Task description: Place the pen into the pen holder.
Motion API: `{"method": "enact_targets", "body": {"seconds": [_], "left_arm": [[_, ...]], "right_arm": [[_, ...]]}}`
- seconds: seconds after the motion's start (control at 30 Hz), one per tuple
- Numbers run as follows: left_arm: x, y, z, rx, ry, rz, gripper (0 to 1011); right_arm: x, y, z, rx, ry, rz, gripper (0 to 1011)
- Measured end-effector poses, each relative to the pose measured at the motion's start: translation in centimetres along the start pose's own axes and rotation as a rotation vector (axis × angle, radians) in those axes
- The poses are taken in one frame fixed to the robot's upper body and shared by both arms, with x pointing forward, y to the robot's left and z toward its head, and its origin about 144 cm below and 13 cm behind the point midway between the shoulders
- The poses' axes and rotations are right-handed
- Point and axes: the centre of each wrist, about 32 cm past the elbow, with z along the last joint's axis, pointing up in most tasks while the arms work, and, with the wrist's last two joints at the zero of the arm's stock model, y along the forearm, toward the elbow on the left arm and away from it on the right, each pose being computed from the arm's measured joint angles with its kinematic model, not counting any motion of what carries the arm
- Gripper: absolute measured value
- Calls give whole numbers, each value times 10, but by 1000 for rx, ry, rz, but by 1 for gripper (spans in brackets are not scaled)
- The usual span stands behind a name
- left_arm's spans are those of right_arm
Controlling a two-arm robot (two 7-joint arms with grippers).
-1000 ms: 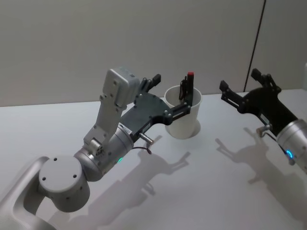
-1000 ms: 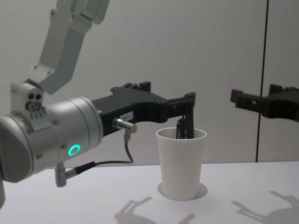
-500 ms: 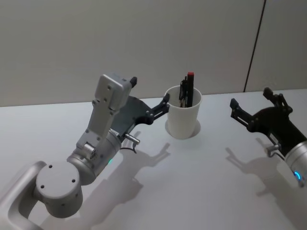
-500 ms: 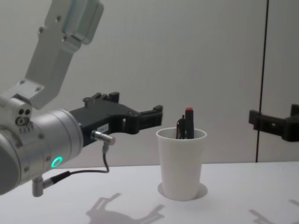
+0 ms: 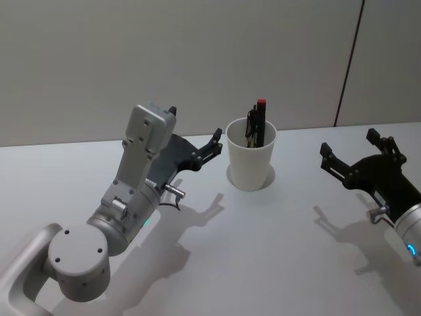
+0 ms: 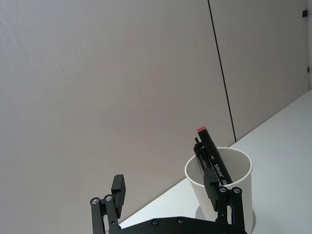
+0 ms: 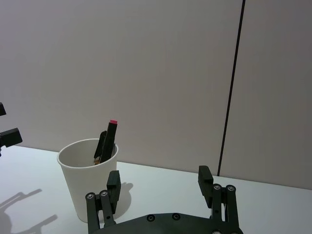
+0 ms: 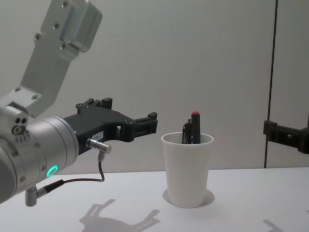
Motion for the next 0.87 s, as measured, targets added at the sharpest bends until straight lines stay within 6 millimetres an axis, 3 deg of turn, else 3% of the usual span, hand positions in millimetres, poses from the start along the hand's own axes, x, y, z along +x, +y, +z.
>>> {"method": "enact_targets", "body": {"seconds": [0.87], "left_arm": [[0,0,0,-1,1,1,1001]], "right_arm": [[0,0,0,1,0,1,1001]]}}
